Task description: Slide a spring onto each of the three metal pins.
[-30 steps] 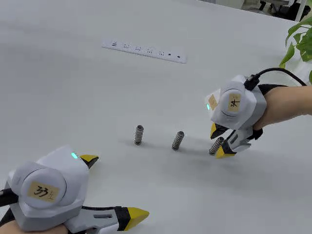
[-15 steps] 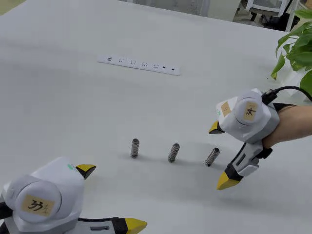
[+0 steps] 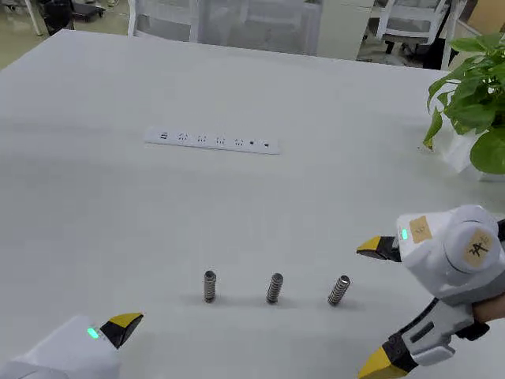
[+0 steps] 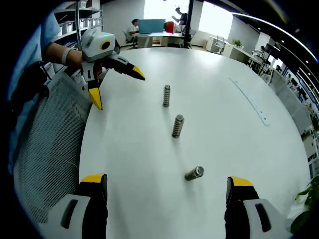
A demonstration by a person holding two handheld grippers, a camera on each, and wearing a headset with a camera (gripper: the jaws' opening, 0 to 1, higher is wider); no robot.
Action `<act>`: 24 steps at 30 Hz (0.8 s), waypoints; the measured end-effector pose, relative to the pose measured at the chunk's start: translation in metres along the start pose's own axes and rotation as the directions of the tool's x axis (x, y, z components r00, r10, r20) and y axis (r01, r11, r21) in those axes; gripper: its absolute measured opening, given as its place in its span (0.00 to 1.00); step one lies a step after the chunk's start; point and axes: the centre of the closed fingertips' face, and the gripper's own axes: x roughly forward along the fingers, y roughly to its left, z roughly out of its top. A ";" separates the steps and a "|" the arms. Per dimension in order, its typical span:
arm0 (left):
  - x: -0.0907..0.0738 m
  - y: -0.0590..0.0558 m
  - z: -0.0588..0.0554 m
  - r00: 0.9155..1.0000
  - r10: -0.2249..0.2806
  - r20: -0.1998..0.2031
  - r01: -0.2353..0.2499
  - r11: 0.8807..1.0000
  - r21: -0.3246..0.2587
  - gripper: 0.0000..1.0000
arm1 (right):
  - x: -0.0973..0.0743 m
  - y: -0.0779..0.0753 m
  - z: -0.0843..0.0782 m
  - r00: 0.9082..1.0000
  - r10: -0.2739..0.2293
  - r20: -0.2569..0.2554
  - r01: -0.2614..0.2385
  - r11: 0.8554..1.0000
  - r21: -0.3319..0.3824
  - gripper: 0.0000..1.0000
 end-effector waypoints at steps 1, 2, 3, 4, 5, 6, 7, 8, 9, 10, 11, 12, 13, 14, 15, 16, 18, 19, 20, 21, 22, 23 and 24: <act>0.000 0.000 0.001 1.000 -0.002 -0.003 0.002 1.000 0.005 0.92 | -0.003 0.002 0.001 1.000 -0.013 0.026 0.012 1.000 0.016 0.99; 0.000 0.001 0.002 1.000 -0.002 -0.010 0.002 0.999 0.033 0.92 | -0.008 0.005 -0.001 0.999 -0.030 0.045 0.028 0.998 0.048 0.99; 0.001 0.002 0.002 1.000 0.002 -0.013 -0.002 0.999 0.036 0.92 | -0.010 0.008 -0.003 0.998 -0.036 0.056 0.032 0.998 0.062 0.99; 0.001 0.003 0.003 1.000 0.003 -0.011 -0.003 0.999 0.032 0.92 | -0.013 0.010 -0.006 0.997 -0.039 0.059 0.036 0.998 0.060 0.99; 0.001 0.003 0.005 1.000 0.003 -0.009 -0.003 1.000 0.030 0.92 | -0.017 0.012 -0.009 0.996 -0.058 0.068 0.053 0.996 0.074 0.99; 0.001 0.002 0.006 1.000 0.003 -0.011 -0.003 1.000 0.031 0.92 | -0.018 0.013 -0.012 0.994 -0.079 0.079 0.071 0.992 0.108 0.99; 0.000 0.002 0.007 1.000 0.003 -0.012 -0.003 0.999 0.041 0.92 | -0.020 0.015 -0.014 0.990 -0.097 0.099 0.082 0.986 0.142 0.99; 0.000 0.002 0.008 1.000 0.004 -0.011 -0.003 0.999 0.044 0.92 | -0.022 0.017 -0.016 0.989 -0.102 0.107 0.084 0.984 0.156 0.99; 0.000 0.002 0.009 1.000 0.003 -0.011 -0.003 0.999 0.043 0.92 | -0.023 0.019 -0.019 0.989 -0.104 0.107 0.086 0.982 0.165 0.99; 0.000 0.002 0.009 1.000 0.003 -0.011 -0.002 0.999 0.042 0.92 | -0.023 0.022 -0.023 0.987 -0.114 0.109 0.094 0.980 0.174 0.99; -0.001 0.002 0.010 1.000 0.003 -0.011 -0.002 0.999 0.043 0.92 | -0.024 0.024 -0.024 0.986 -0.122 0.116 0.099 0.978 0.185 0.99; -0.001 0.002 0.010 1.000 0.003 -0.012 -0.003 0.999 0.046 0.92 | -0.024 0.026 -0.025 0.984 -0.128 0.124 0.102 0.975 0.199 0.99; -0.001 0.003 0.010 1.000 0.003 -0.013 -0.003 0.999 0.050 0.92 | -0.025 0.029 -0.027 0.981 -0.140 0.135 0.108 0.969 0.221 0.99; -0.002 0.003 0.010 1.000 0.003 -0.013 -0.003 0.999 0.052 0.92 | -0.026 0.030 -0.028 0.979 -0.148 0.142 0.111 0.965 0.236 0.99; -0.003 0.003 0.011 1.000 0.006 -0.011 -0.006 0.999 0.051 0.92 | -0.026 0.031 -0.029 0.975 -0.163 0.151 0.122 0.960 0.251 0.99; -0.004 0.003 0.011 1.000 0.007 -0.009 -0.007 0.999 0.050 0.92 | -0.027 0.032 -0.030 0.973 -0.170 0.154 0.126 0.957 0.260 0.99; -0.005 0.004 0.010 1.000 0.011 -0.009 -0.011 0.999 0.042 0.92 | -0.029 0.036 -0.030 0.968 -0.186 0.170 0.133 0.950 0.282 0.99; -0.006 0.005 0.008 1.000 0.013 -0.011 -0.012 0.999 0.039 0.92 | -0.030 0.037 -0.031 0.966 -0.191 0.175 0.134 0.947 0.293 0.99; -0.007 0.005 0.006 1.000 0.014 -0.022 -0.013 0.999 0.045 0.92 | -0.031 0.038 -0.032 0.962 -0.200 0.184 0.137 0.942 0.307 0.99; -0.008 0.004 0.006 1.000 0.016 -0.026 -0.015 0.998 0.054 0.92 | -0.033 0.039 -0.033 0.961 -0.207 0.186 0.141 0.938 0.317 0.99; -0.009 0.003 0.005 1.000 0.016 -0.026 -0.015 0.998 0.058 0.92 | -0.034 0.040 -0.034 0.957 -0.218 0.190 0.146 0.932 0.331 0.99; -0.010 0.003 0.005 1.000 0.015 -0.026 -0.014 0.998 0.056 0.92 | -0.036 0.040 -0.036 0.955 -0.226 0.192 0.151 0.928 0.339 0.99; -0.010 0.002 0.005 1.000 0.013 -0.026 -0.012 0.999 0.051 0.92 | -0.037 0.040 -0.037 0.953 -0.234 0.193 0.157 0.925 0.347 0.99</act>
